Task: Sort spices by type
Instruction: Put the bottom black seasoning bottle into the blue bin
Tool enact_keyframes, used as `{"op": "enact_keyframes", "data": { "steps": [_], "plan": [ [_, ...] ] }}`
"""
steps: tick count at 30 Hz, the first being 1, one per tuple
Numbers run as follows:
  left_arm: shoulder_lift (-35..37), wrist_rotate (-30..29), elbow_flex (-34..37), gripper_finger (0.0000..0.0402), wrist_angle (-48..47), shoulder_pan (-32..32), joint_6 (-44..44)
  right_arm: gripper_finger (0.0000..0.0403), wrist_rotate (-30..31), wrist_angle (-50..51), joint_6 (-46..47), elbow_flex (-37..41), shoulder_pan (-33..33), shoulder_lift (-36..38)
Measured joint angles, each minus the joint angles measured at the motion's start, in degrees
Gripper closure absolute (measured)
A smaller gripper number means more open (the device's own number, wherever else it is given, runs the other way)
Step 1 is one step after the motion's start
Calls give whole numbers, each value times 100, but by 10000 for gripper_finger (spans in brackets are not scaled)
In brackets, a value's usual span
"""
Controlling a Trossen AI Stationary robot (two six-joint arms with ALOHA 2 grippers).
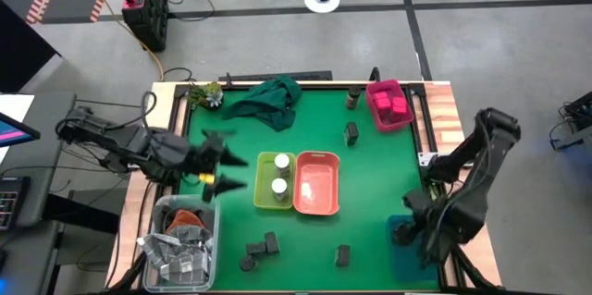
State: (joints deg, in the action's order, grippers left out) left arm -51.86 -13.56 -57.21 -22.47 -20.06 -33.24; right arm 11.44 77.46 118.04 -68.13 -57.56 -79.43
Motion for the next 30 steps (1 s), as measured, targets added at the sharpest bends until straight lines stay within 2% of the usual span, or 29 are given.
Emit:
{"op": "enact_keyframes", "data": {
  "steps": [4,8,14,17,22,25,30],
  "plan": [
    [-208,-15,-95,77,-183,-789,-244,70,5,585,-290,-274,352,484],
    [-672,-248,-614,77,-1012,-1551,-661,70,49,1271,-890,-774,873,677],
    [-1759,-377,-1647,77,-2414,-2355,-769,70,706,1178,-2120,-1076,1883,786],
    [-2309,-372,-1992,77,-2769,-2566,-572,70,1165,798,-2749,-1174,2373,781],
    [-3018,-289,-2207,77,-2756,-2639,-69,70,2118,-389,-4028,-1183,3166,650],
    [-3371,32,-2234,77,-2615,-2552,313,70,2230,-1158,-4890,-1183,3689,421],
    [-3935,957,-2243,77,-2231,-2442,726,70,2082,-2306,-5910,-1183,4232,-44]
  ]
}}
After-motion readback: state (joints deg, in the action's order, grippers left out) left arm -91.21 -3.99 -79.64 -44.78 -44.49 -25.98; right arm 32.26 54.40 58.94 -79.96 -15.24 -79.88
